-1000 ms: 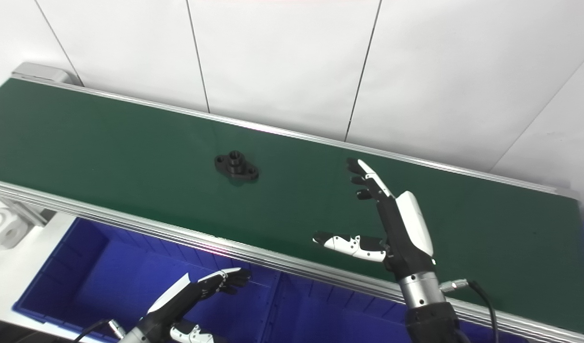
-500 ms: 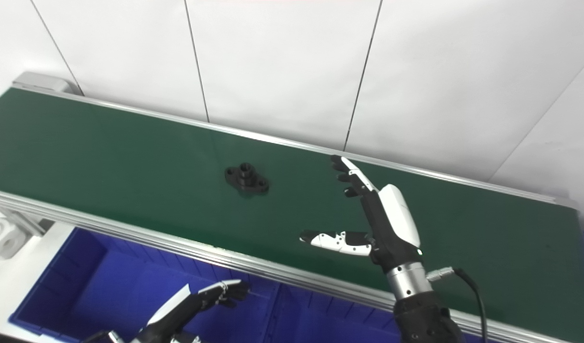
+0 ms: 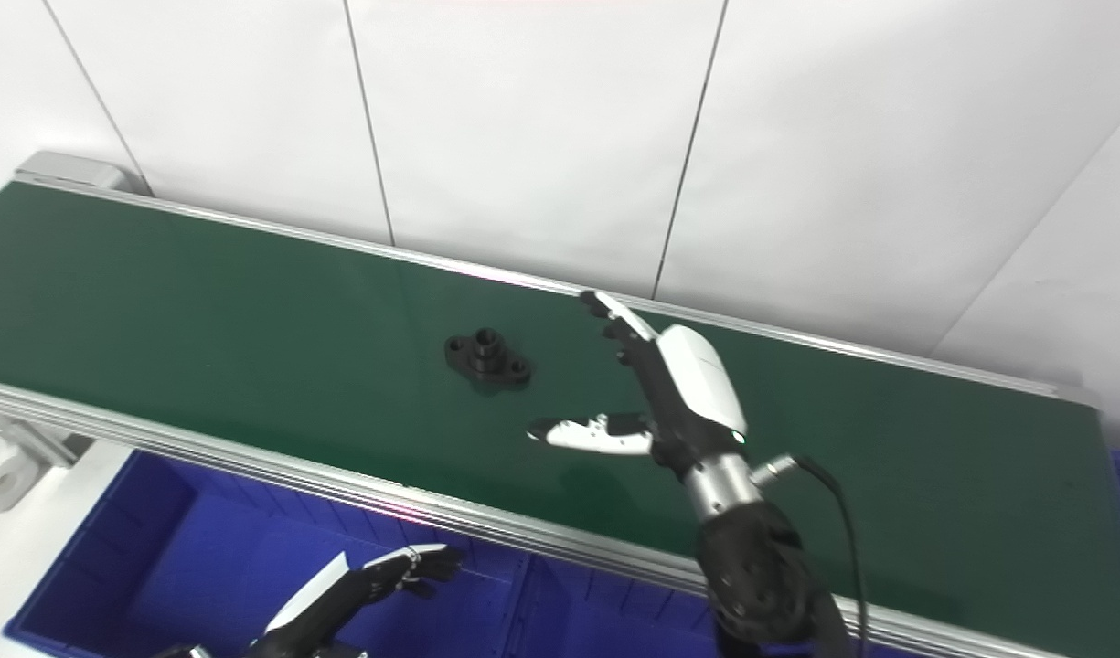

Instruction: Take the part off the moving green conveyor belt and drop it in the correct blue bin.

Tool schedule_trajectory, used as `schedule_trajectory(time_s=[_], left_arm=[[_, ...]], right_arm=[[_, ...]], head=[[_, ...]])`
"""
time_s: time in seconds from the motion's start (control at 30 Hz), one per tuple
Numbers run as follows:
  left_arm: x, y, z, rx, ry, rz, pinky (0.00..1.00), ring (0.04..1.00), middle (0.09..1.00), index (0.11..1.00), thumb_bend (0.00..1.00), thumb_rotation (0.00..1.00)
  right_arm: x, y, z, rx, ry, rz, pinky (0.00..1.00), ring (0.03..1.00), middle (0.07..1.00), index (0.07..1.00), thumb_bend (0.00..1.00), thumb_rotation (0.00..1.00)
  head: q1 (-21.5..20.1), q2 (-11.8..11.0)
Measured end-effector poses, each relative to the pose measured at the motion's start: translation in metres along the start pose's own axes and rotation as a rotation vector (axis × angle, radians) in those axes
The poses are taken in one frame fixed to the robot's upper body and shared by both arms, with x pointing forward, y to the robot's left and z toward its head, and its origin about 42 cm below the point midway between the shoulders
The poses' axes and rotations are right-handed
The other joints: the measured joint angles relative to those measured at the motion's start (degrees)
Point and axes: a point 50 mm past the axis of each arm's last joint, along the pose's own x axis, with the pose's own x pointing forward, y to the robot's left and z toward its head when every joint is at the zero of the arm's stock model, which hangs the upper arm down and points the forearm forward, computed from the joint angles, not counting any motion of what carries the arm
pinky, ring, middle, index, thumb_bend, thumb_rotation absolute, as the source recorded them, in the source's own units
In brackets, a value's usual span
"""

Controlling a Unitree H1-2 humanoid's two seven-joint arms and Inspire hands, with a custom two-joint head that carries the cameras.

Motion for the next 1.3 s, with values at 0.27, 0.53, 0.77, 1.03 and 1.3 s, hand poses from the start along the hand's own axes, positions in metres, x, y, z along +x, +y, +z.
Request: schedule_trajectory(time_s=[0.27, 0.53, 0.77, 1.03, 1.3], left_arm=[[-0.003, 0.003, -0.003, 0.022, 0.008, -0.003, 0.74, 0.817, 0.836, 0.816, 0.93, 0.54], [-0.003, 0.008, -0.005, 0.016, 0.012, 0.007, 0.74, 0.816, 0.838, 0.821, 0.93, 0.54], [-0.001, 0.012, -0.01, 0.035, 0.024, 0.014, 0.74, 0.817, 0.837, 0.819, 0.95, 0.56], [0.001, 0.01, -0.01, 0.055, 0.014, 0.012, 0.75, 0.824, 0.841, 0.822, 0.95, 0.56], [0.003, 0.008, -0.009, 0.055, 0.01, 0.016, 0.75, 0.829, 0.843, 0.824, 0.95, 0.55]], right_arm=[[0.028, 0.006, -0.004, -0.05, 0.052, 0.044, 0.75, 0.83, 0.872, 0.9, 0.78, 0.44], [0.05, 0.017, -0.008, -0.084, 0.086, 0.078, 0.76, 0.839, 0.875, 0.901, 0.77, 0.46], [0.068, 0.015, -0.02, -0.126, 0.131, 0.097, 0.78, 0.852, 0.884, 0.903, 0.77, 0.45], [0.084, 0.005, -0.025, -0.19, 0.149, 0.119, 0.8, 0.86, 0.889, 0.903, 0.78, 0.39], [0.082, 0.013, -0.037, -0.247, 0.179, 0.178, 0.79, 0.847, 0.877, 0.883, 0.79, 0.35]], head=[[-6.49, -0.09], [-11.07, -0.35], [-12.48, -0.97], [-12.04, -1.05], [-11.69, -1.14]])
